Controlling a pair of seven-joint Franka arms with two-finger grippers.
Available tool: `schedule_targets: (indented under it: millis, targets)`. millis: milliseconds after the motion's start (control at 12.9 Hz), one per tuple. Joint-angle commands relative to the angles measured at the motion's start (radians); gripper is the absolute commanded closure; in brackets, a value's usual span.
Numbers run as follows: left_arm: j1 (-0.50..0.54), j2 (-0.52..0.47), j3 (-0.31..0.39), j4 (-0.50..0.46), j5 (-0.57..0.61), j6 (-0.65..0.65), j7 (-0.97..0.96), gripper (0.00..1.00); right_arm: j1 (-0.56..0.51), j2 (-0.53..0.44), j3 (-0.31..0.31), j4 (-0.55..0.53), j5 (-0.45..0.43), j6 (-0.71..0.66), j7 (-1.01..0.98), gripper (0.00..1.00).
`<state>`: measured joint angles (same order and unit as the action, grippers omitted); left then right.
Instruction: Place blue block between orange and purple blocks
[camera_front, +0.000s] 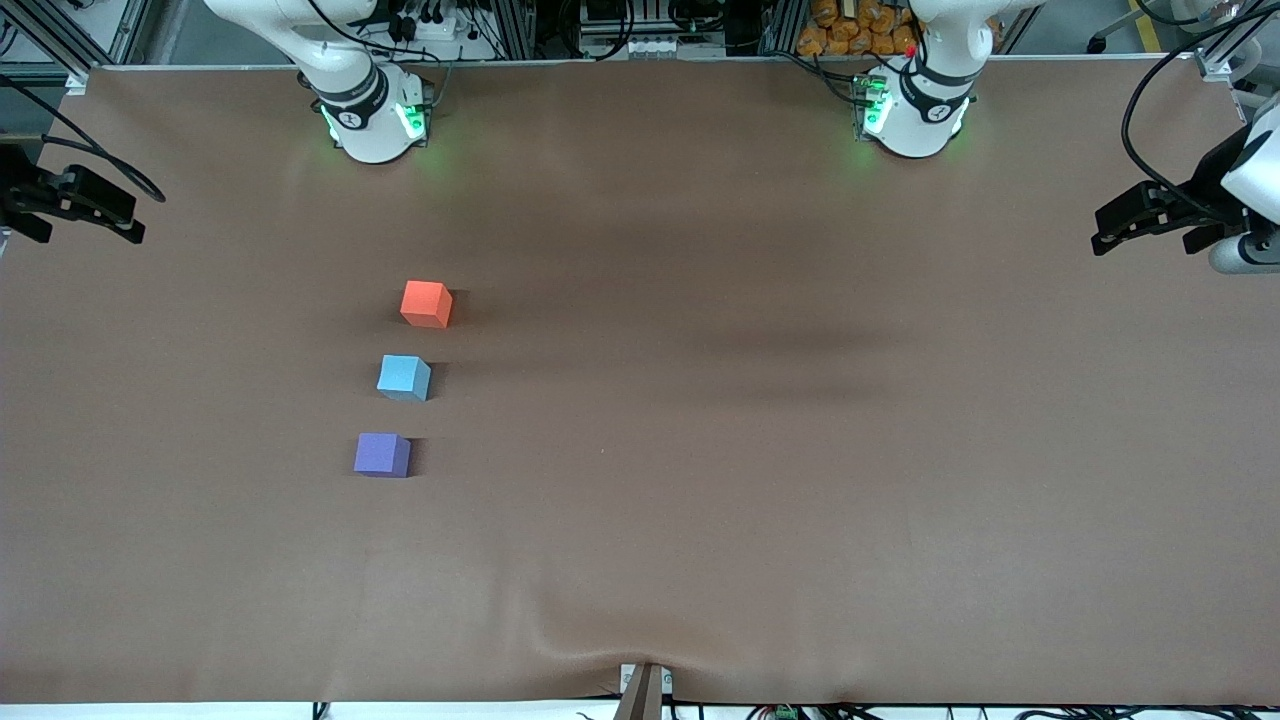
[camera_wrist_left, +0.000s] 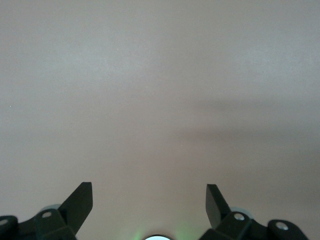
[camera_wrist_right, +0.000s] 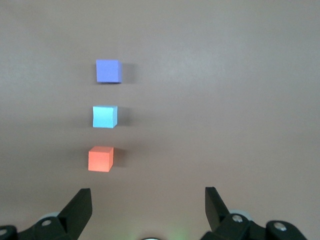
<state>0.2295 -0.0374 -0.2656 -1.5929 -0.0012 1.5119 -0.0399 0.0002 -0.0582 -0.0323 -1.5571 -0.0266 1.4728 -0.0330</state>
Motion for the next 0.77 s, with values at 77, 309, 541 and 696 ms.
schedule_targets:
  millis: [77, 309, 541, 696]
  targets:
    - [0.008, -0.035, -0.006, 0.022, -0.01, -0.019, 0.002, 0.0, -0.003, 0.035, 0.012, 0.103, -0.009, -0.063, -0.008, 0.0]
    - [0.007, -0.084, -0.009, 0.022, -0.013, -0.088, -0.005, 0.0, -0.016, 0.037, 0.011, 0.107, 0.033, -0.066, -0.002, 0.0]
    - [0.005, -0.093, -0.012, 0.042, -0.013, -0.098, 0.005, 0.0, -0.011, 0.037, 0.012, 0.107, 0.044, -0.068, 0.004, 0.0]
    - [0.004, -0.075, -0.012, 0.07, -0.014, -0.098, 0.003, 0.0, -0.009, 0.035, 0.012, 0.106, 0.042, -0.068, -0.007, 0.0]
